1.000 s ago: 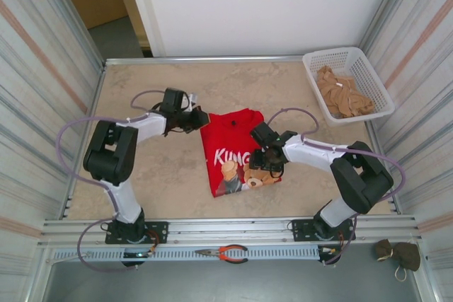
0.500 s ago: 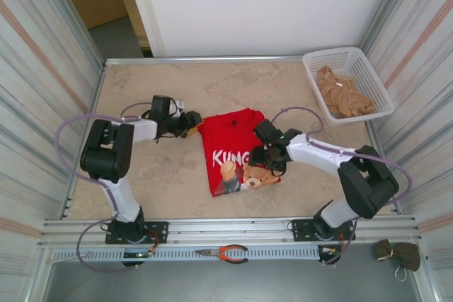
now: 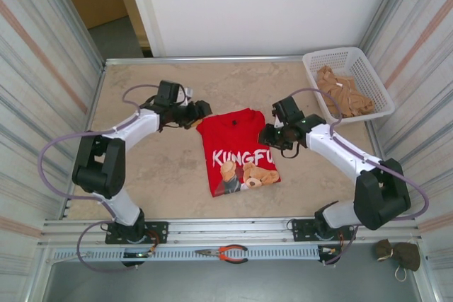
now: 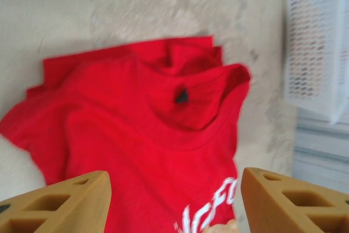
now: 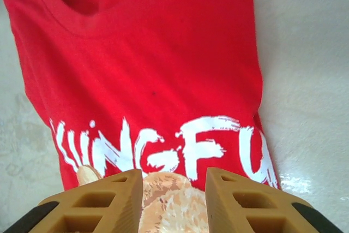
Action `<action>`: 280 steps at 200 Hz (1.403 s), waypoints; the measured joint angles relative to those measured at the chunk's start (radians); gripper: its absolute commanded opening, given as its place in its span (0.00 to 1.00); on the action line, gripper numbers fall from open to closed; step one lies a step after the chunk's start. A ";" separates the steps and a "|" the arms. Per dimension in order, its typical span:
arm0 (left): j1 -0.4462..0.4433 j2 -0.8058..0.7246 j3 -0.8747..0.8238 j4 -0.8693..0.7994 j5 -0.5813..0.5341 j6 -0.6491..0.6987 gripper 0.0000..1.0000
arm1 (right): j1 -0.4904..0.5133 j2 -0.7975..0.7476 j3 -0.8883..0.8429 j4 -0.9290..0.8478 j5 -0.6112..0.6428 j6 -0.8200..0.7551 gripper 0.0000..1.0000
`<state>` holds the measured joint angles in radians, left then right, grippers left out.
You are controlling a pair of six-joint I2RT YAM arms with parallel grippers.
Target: Fold the inside-out t-shirt
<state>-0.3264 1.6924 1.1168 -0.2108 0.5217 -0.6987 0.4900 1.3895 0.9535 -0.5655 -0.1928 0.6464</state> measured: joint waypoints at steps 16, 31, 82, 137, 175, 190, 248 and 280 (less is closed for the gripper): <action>-0.013 0.041 0.051 -0.090 -0.047 0.027 0.65 | 0.029 0.012 -0.040 0.013 -0.008 0.000 0.34; -0.022 0.095 0.114 -0.164 -0.092 0.060 0.66 | 0.057 0.033 -0.072 0.027 -0.010 0.004 0.34; -0.047 0.218 0.224 -0.320 -0.185 0.146 0.66 | 0.107 0.085 -0.141 0.078 -0.002 0.035 0.34; -0.067 0.312 0.297 -0.373 -0.214 0.193 0.44 | 0.115 0.103 -0.171 0.113 0.023 0.069 0.33; -0.079 0.320 0.317 -0.372 -0.216 0.215 0.00 | 0.126 0.103 -0.204 0.131 0.043 0.095 0.33; -0.081 0.311 0.317 -0.369 -0.216 0.228 0.00 | 0.127 0.103 -0.212 0.139 0.043 0.106 0.33; -0.078 0.139 0.124 -0.117 -0.124 0.181 0.00 | 0.132 0.103 -0.216 0.147 0.055 0.132 0.32; -0.040 0.130 -0.030 0.096 -0.043 0.105 0.00 | 0.135 0.103 -0.217 0.148 0.062 0.132 0.32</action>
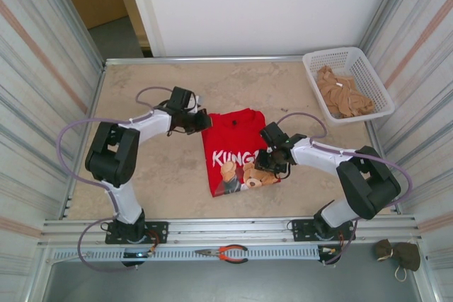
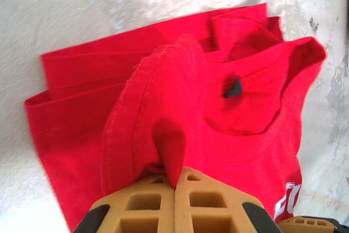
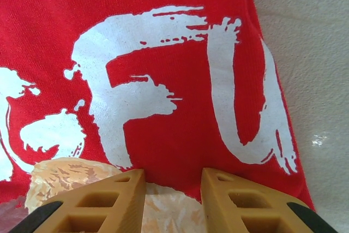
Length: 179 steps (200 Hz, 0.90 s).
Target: Fold the inside-out t-shirt
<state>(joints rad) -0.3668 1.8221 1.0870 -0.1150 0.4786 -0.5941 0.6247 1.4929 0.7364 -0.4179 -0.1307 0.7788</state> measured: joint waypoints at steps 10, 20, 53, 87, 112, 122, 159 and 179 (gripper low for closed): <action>0.025 0.004 -0.042 0.052 0.021 -0.024 0.00 | 0.000 0.000 0.000 0.000 0.000 0.000 0.32; 0.051 0.011 -0.072 0.092 0.040 -0.043 0.00 | 0.000 0.000 0.000 0.000 0.000 0.000 0.32; 0.112 0.042 -0.101 0.159 0.084 -0.075 0.39 | 0.004 0.000 0.000 0.001 0.004 0.003 0.32; 0.142 0.047 -0.071 0.155 0.097 -0.066 0.58 | 0.005 0.000 0.000 0.001 0.006 0.004 0.32; 0.144 0.012 -0.047 0.131 0.093 -0.061 0.59 | 0.005 0.000 0.000 0.001 0.006 0.007 0.32; 0.139 -0.023 -0.047 0.117 0.089 -0.064 0.59 | 0.005 0.000 0.000 0.001 0.007 0.007 0.32; 0.032 -0.144 -0.022 0.098 0.068 -0.093 0.59 | 0.005 0.000 0.000 0.000 0.007 0.007 0.32; -0.039 -0.135 -0.014 0.113 0.068 -0.116 0.59 | 0.006 -0.002 -0.003 0.003 0.010 0.011 0.32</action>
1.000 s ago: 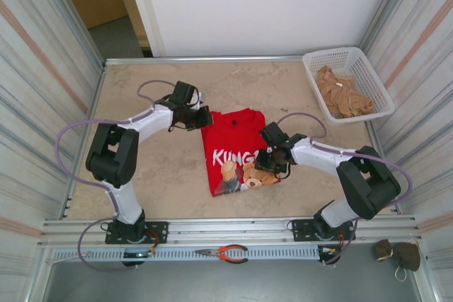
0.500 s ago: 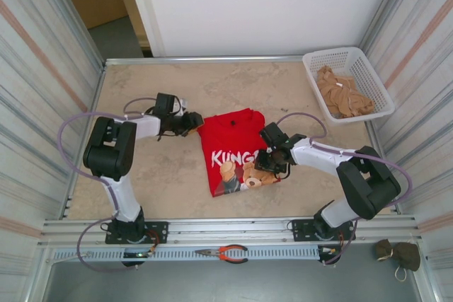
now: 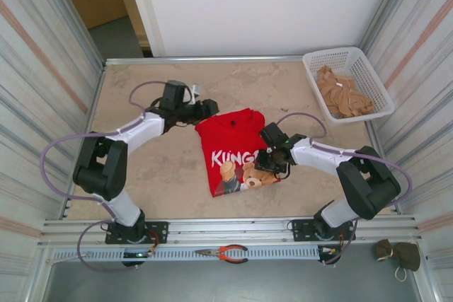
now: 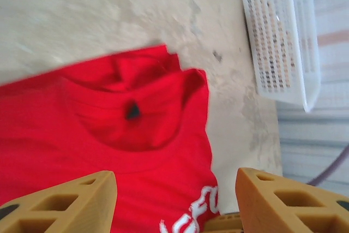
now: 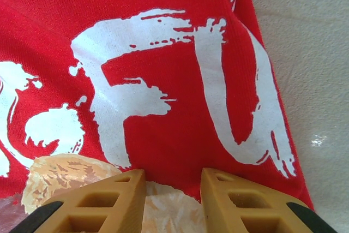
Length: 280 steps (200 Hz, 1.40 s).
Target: Fold the inside-out t-shirt
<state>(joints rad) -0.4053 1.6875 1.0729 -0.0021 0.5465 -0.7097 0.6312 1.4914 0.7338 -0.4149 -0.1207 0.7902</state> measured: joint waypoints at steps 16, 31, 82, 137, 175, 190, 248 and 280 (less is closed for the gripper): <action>-0.025 0.044 -0.006 0.005 -0.001 -0.019 0.59 | 0.004 -0.007 -0.008 0.009 0.006 0.013 0.32; -0.023 0.098 -0.014 0.001 -0.018 -0.024 0.59 | 0.015 -0.020 -0.024 0.026 0.019 0.026 0.32; 0.002 0.210 0.021 -0.048 -0.042 0.023 0.58 | 0.135 -0.069 -0.074 0.068 0.053 0.129 0.33; 0.032 0.213 0.125 -0.112 0.003 0.111 0.61 | 0.027 -0.104 0.061 -0.084 0.031 0.089 0.69; 0.053 0.121 0.202 -0.272 -0.029 0.176 0.67 | -0.245 -0.095 0.288 -0.141 0.000 -0.074 0.92; 0.056 0.124 0.273 -0.359 -0.076 0.208 0.68 | -0.309 -0.031 0.370 -0.151 -0.023 -0.128 0.93; 0.060 0.266 0.384 -0.589 -0.182 0.288 0.69 | -0.337 0.277 0.500 -0.164 -0.098 -0.231 0.93; 0.060 0.327 0.385 -0.641 -0.200 0.314 0.69 | -0.317 0.352 0.508 -0.169 -0.106 -0.246 0.93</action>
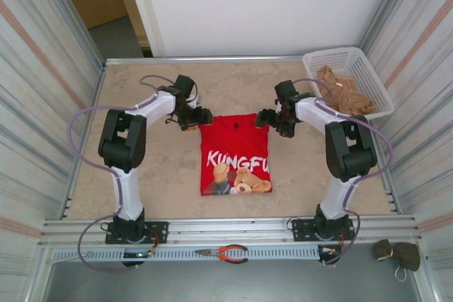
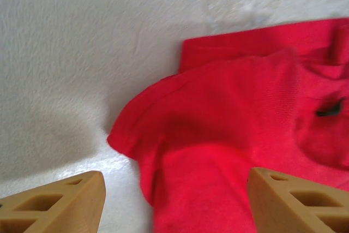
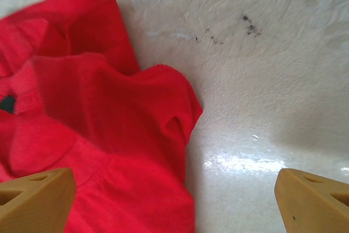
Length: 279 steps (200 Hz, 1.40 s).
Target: Fold the inside-out t-shirt
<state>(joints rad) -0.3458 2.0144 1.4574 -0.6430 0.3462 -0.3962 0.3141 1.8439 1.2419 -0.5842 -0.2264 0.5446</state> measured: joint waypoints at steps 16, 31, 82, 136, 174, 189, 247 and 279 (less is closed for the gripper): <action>0.000 0.006 0.006 -0.014 -0.004 0.008 0.69 | 0.015 0.028 0.019 -0.001 0.000 -0.003 0.92; -0.002 0.010 0.019 -0.018 -0.004 0.014 0.69 | 0.030 0.049 0.034 0.000 0.000 -0.004 0.92; -0.038 0.065 0.057 -0.021 -0.006 0.027 0.69 | 0.072 0.100 0.068 -0.002 0.017 -0.004 0.88; -0.050 0.069 0.051 -0.012 -0.016 0.029 0.65 | 0.099 0.119 0.095 -0.024 0.048 -0.003 0.78; -0.062 0.008 -0.079 0.140 0.093 -0.004 0.60 | 0.138 0.127 0.096 0.019 -0.012 -0.004 0.67; -0.074 -0.004 -0.113 0.191 0.138 -0.019 0.59 | 0.146 0.128 0.096 0.032 -0.032 -0.004 0.65; -0.061 -0.008 -0.190 0.339 0.242 -0.073 0.54 | 0.090 0.131 0.070 0.080 -0.091 0.005 0.62; -0.034 -0.008 -0.228 0.410 0.291 -0.096 0.53 | 0.072 0.130 0.053 0.105 -0.136 0.034 0.55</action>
<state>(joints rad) -0.3801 2.0064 1.2297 -0.2329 0.6369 -0.4919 0.3859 1.9743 1.2949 -0.4789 -0.3626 0.5785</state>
